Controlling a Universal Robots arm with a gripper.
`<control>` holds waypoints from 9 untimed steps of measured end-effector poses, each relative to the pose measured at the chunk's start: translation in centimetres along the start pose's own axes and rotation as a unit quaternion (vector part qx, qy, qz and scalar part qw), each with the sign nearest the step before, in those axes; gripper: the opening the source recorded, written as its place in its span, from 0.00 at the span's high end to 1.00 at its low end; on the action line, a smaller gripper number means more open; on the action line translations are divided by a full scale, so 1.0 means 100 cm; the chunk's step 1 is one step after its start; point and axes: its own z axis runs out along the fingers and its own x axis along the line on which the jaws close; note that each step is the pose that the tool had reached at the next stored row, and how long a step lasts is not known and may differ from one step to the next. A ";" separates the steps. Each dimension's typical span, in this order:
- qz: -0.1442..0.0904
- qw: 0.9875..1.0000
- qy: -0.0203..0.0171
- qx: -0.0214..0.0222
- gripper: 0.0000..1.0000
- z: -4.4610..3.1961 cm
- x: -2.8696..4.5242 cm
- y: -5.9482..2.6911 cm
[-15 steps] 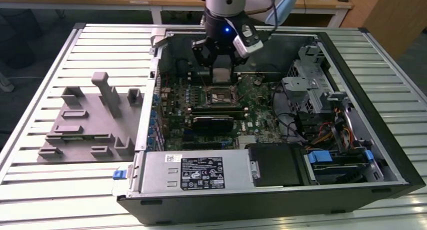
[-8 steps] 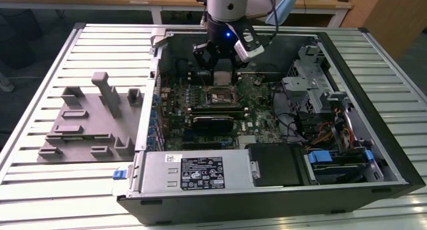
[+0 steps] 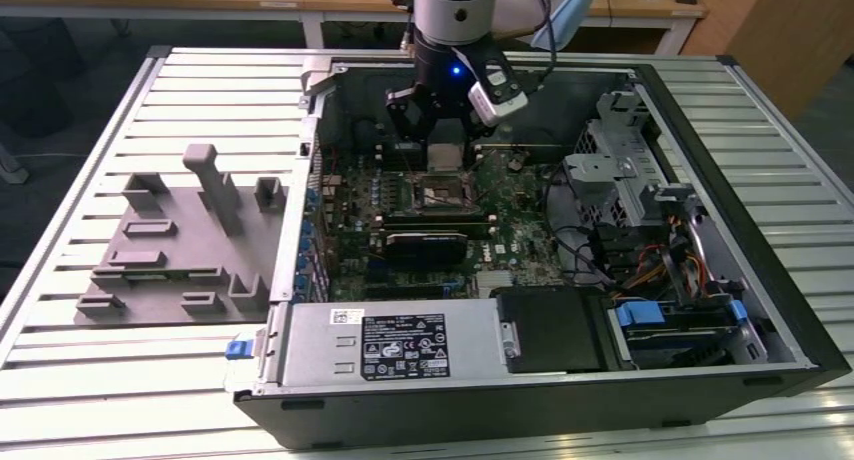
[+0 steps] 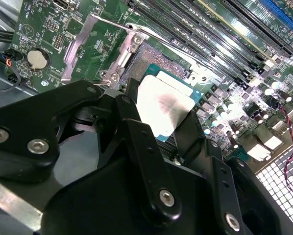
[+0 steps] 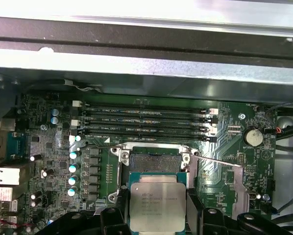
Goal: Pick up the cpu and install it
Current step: 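Place the cpu into insertion slot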
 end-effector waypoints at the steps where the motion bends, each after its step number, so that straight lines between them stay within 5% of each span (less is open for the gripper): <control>1: 0.000 1.000 0.000 0.000 0.45 0.0000 0.0000 0.0000; 9: 0.002 1.000 0.000 0.000 0.45 0.0001 0.0000 0.0000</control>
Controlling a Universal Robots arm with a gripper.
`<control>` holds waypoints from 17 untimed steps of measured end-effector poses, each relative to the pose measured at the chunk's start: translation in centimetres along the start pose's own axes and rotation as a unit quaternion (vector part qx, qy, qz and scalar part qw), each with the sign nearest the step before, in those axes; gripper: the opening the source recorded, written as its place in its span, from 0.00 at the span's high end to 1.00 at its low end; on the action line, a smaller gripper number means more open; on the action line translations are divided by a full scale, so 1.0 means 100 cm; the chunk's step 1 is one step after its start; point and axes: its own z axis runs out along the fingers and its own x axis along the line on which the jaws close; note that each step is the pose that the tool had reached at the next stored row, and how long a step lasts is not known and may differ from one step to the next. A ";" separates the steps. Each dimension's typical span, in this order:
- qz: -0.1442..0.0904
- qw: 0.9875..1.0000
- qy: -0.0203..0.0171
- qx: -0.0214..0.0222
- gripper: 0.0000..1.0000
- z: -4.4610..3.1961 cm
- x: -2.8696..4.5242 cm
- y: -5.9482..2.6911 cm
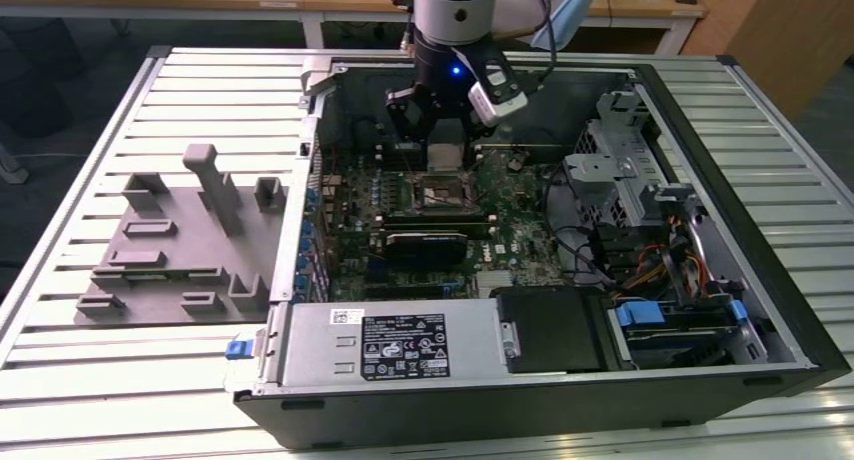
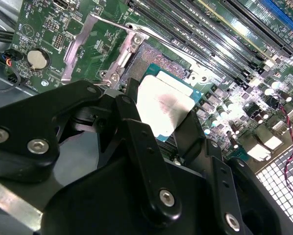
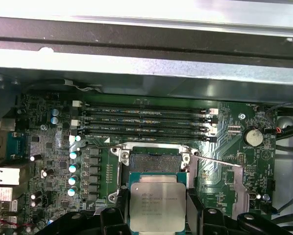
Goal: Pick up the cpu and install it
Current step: 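Place the cpu into insertion slot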
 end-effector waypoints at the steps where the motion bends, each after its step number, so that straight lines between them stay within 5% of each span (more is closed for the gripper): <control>1: 0.004 1.000 0.000 0.000 0.45 0.0000 0.0000 0.0000; 9: 0.053 0.999 0.000 0.002 0.45 0.0001 0.0000 0.0000; 17: 0.107 0.994 -0.001 0.004 0.45 0.0004 0.0000 0.0000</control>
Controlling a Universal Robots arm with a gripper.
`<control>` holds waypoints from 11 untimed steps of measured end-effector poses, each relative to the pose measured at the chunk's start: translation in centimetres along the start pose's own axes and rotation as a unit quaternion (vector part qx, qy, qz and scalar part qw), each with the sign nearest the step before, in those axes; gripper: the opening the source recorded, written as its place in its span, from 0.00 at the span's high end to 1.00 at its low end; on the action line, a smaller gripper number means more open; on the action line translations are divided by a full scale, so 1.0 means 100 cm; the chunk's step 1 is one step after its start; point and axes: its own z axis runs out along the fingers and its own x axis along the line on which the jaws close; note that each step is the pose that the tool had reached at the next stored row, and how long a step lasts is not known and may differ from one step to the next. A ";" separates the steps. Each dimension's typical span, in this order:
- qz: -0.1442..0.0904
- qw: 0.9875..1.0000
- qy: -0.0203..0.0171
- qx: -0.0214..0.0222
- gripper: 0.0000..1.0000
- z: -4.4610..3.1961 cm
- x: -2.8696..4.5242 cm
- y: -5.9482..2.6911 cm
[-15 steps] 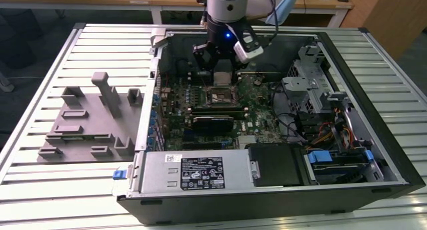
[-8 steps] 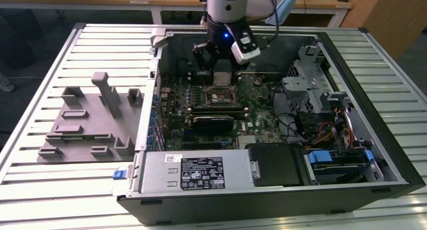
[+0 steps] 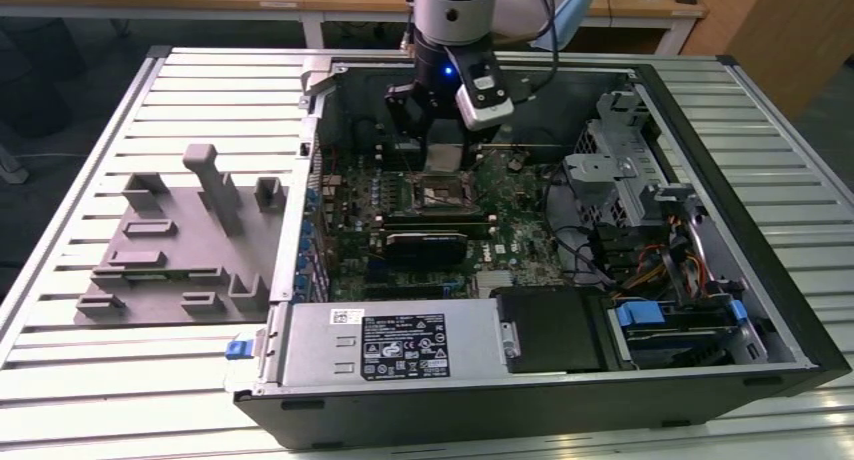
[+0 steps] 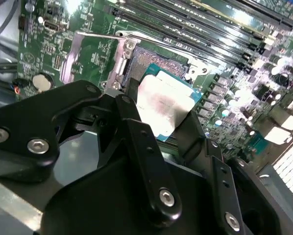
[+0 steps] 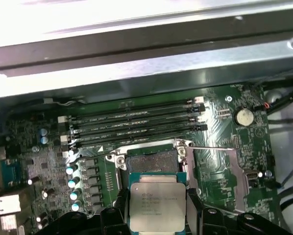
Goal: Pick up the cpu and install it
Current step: 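Place the cpu into insertion slot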
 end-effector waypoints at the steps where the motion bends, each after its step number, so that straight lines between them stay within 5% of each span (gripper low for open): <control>1: 0.008 1.000 0.000 0.000 0.45 0.0000 0.0000 0.0000; 6: 0.047 0.999 0.000 0.002 0.45 0.0002 0.0000 0.0000; 11: 0.089 0.996 -0.001 0.003 0.45 0.0004 0.0000 0.0000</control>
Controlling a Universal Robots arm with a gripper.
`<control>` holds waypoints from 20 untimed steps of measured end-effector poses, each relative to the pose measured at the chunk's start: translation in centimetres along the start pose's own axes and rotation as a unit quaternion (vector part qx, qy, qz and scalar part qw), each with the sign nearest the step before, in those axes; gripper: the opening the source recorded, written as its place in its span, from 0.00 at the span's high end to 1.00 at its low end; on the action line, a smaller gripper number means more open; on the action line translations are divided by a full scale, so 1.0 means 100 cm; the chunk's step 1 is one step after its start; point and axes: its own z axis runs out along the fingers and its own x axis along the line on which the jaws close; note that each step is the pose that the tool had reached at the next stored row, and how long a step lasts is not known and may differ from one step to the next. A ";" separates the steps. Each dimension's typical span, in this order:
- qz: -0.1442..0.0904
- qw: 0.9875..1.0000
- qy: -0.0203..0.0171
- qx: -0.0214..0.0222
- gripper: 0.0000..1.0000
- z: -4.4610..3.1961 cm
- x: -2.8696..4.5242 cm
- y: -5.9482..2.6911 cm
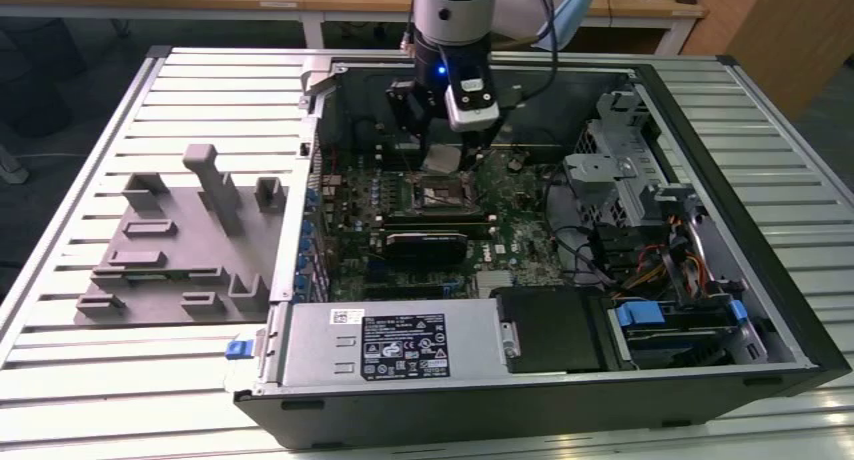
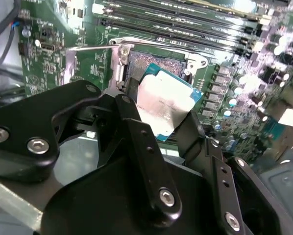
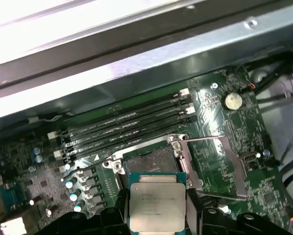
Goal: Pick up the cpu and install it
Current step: 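Place the cpu into insertion slot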
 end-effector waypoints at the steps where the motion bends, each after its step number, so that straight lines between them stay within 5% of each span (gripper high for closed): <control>1: 0.009 1.000 0.000 0.000 0.45 0.0001 0.0000 0.0000; 6: 0.054 0.999 0.000 0.002 0.45 0.0003 0.0000 0.0000; 11: 0.099 0.995 -0.001 0.003 0.45 0.0006 0.0000 0.0000; 16: 0.144 0.990 -0.001 0.005 0.45 0.0009 0.0000 0.0000; 20: 0.181 0.984 -0.002 0.006 0.45 0.0013 0.0000 0.0000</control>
